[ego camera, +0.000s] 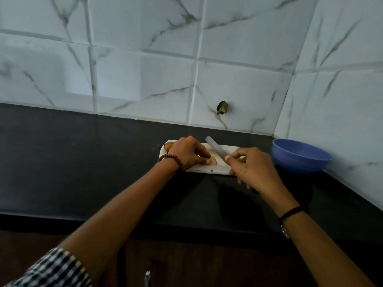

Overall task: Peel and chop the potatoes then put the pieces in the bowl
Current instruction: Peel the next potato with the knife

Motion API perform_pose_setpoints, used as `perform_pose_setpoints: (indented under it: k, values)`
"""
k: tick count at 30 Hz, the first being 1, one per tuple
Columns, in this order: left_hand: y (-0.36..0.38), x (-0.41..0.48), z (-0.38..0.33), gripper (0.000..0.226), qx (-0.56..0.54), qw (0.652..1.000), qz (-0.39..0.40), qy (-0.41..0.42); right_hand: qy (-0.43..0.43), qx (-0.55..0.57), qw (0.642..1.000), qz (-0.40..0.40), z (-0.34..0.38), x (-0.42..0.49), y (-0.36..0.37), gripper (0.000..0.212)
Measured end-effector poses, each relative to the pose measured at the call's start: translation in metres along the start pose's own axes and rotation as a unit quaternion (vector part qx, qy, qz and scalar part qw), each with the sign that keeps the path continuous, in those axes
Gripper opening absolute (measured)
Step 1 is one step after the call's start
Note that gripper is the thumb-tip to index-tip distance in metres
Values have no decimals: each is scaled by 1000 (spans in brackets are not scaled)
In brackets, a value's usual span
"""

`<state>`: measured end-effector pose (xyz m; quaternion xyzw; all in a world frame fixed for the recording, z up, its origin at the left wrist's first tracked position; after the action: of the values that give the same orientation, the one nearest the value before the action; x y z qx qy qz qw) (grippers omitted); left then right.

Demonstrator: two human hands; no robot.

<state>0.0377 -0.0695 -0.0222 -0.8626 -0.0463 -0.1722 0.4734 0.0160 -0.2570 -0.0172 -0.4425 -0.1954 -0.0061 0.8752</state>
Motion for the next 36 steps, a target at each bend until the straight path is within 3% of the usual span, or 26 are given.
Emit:
perform_pose_setpoints:
  k: [9,20,30,36]
  values:
    - [3,-4,-1,20,-11,999,-45,-17,-11,-113,993,-21,11,-18,7,23]
    - [1,-8,-4,20,24,998,-58,-26,-27,-161,986,-33,23,-18,14,30]
    - [4,-5,-1,19,24,997,-67,-18,10,-140,990,10,36,1,32,24]
    - [3,-6,-2,18,39,996,-77,-22,-10,-208,978,9,46,-16,25,22]
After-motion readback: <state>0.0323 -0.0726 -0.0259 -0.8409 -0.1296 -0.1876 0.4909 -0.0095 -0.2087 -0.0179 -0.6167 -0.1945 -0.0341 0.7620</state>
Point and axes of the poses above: each hand's wrist, its own x-axis towards the middle knuckle, its own y-axis out of the palm, z = x × y, the point moved 3 cm from there along x, towards the middle knuckle, and after that the axes turned 2 degrees about -x, right-handed, at the moved point
